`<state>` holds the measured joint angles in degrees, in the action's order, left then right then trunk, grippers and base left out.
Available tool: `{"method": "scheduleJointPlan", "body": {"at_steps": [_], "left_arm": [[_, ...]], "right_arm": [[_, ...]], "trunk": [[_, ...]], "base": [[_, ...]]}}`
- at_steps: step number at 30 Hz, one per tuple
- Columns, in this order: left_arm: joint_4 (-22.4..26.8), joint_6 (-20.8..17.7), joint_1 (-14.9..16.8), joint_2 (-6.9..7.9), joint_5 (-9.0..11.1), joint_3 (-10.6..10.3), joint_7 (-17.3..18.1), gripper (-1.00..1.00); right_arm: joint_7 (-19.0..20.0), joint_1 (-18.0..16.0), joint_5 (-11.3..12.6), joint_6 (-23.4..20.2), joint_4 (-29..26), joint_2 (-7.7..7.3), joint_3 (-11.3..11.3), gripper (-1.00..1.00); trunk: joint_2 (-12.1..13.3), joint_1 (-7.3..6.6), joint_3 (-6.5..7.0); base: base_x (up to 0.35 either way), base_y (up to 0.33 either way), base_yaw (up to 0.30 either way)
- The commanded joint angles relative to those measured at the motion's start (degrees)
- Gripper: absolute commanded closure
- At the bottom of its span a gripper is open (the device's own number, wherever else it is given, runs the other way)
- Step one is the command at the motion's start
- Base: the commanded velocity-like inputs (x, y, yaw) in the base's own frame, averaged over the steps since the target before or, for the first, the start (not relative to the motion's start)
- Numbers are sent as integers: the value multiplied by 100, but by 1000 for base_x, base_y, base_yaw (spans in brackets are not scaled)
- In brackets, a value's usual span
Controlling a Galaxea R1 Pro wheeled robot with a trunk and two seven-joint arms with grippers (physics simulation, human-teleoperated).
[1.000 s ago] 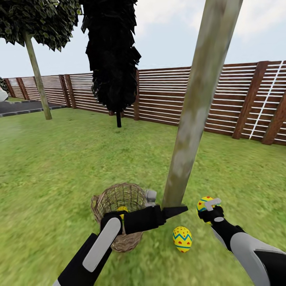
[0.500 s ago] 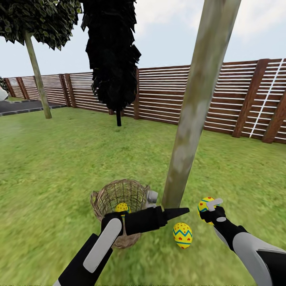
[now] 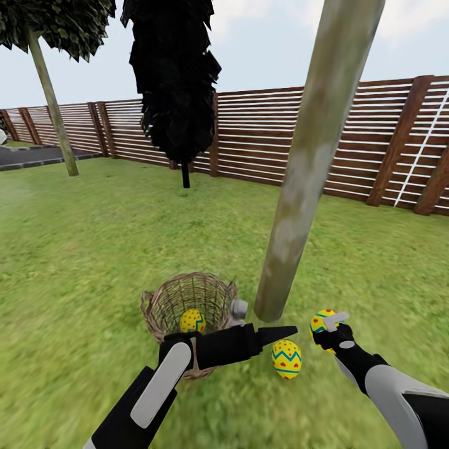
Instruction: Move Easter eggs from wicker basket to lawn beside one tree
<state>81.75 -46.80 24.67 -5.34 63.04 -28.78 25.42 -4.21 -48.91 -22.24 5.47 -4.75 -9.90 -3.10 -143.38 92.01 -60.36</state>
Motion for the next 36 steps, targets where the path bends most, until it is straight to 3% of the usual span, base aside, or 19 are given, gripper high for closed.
{"method": "scheduleJointPlan", "body": {"at_steps": [1,3,27,36], "left_arm": [[-1,-30,3,-2,15,4,7,-100],[-6,-30,3,-2,15,4,7,-100],[-28,28,-12,19,36,4,51,-100],[-45,22,-15,12,38,4,42,-100]], "right_arm": [[-19,-5,-52,24,9,2,-33,100],[-19,-5,-52,24,11,5,-33,100],[-10,-5,-44,25,85,58,-8,100],[-2,-5,-71,62,81,69,0,100]], "trunk": [[-4,1,-28],[-7,6,-72],[-7,6,-72],[-19,29,-272]], "base": [[0,0,0],[0,0,0],[89,-89,0],[0,0,0]]}}
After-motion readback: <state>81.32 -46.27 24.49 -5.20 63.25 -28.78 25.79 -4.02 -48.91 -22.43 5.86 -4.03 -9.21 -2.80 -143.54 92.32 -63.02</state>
